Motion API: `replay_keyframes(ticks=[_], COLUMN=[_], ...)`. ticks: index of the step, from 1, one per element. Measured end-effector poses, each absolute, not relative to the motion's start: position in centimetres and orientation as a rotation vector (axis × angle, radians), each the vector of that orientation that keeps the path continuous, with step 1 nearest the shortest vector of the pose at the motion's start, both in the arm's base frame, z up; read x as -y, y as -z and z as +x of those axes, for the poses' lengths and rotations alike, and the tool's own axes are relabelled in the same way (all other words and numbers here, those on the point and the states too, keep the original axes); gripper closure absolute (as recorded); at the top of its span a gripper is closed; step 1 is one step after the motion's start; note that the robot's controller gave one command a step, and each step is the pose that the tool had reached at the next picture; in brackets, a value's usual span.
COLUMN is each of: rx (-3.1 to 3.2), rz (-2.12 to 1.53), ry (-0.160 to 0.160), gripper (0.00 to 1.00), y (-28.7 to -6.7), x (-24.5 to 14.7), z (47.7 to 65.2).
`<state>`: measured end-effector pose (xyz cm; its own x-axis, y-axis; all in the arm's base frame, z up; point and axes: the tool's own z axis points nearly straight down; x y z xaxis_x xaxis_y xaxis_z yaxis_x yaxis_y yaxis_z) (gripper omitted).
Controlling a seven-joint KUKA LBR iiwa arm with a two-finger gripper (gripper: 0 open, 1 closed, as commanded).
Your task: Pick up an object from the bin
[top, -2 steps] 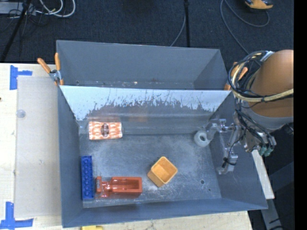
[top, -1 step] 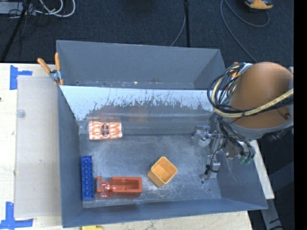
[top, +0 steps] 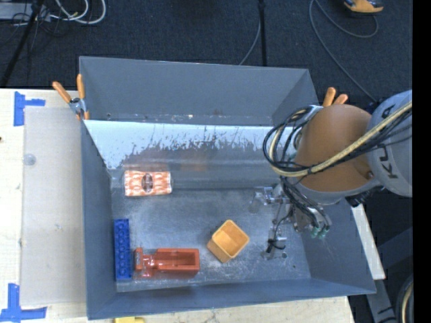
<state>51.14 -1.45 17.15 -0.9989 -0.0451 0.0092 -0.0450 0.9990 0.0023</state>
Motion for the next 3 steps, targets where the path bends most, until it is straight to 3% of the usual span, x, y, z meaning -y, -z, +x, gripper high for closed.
replay_keyframes(ticks=[1, 2, 3], rx=[3.116, 3.116, 3.116], rz=[0.400, 0.404, 0.404], ry=[0.002, 0.001, 0.001], gripper=[1.00, 0.00, 0.00], y=[-11.26, -11.27, -11.27], x=[-2.12, -2.12, -2.12], z=[53.63, 53.63, 53.63])
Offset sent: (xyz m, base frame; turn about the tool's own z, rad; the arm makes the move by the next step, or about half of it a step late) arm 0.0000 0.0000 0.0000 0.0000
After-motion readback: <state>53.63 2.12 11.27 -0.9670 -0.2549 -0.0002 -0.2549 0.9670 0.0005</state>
